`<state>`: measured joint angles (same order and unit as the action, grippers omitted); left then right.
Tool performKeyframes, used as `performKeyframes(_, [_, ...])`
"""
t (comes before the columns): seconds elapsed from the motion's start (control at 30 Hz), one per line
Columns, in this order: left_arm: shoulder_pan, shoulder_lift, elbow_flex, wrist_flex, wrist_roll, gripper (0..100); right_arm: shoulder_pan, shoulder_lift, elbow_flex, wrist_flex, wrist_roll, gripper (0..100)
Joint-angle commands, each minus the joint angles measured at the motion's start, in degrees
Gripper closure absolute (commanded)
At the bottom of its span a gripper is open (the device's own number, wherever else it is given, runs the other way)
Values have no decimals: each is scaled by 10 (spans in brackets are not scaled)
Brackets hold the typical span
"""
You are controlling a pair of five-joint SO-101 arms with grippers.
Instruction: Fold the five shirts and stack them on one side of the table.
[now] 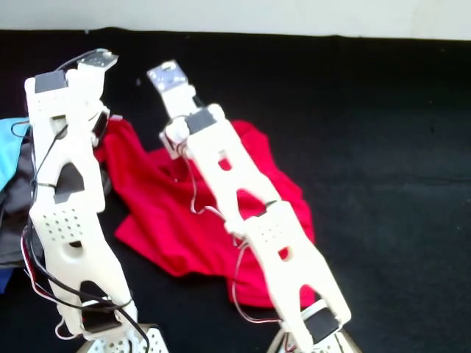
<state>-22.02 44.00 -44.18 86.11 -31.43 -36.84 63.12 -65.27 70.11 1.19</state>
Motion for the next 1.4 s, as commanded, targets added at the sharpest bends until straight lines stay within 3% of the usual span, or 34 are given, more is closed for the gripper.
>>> performKeyframes(0.0, [-4,-7,-25,4,-3,988,4,6,-26,-9,-4,786])
performKeyframes(0.07, [-3,-7,-25,4,-3,988,12,15,-29,-9,-3,817])
performKeyframes(0.17, [-2,-7,-25,4,-3,988,37,25,-28,-9,31,998])
performKeyframes(0.33, [-1,-7,-25,5,-3,988,98,7,-63,14,42,991])
performKeyframes(0.7, [40,-8,-26,36,-3,990,176,-72,-248,175,45,992])
performKeyframes(1.0, [87,-3,-22,57,-3,990,182,20,-189,211,103,991])
performKeyframes(1.2, [82,-3,-22,57,-3,990,172,32,-236,289,105,806])
performKeyframes(1.37, [82,-3,-22,55,-3,990,173,33,-265,307,105,812])
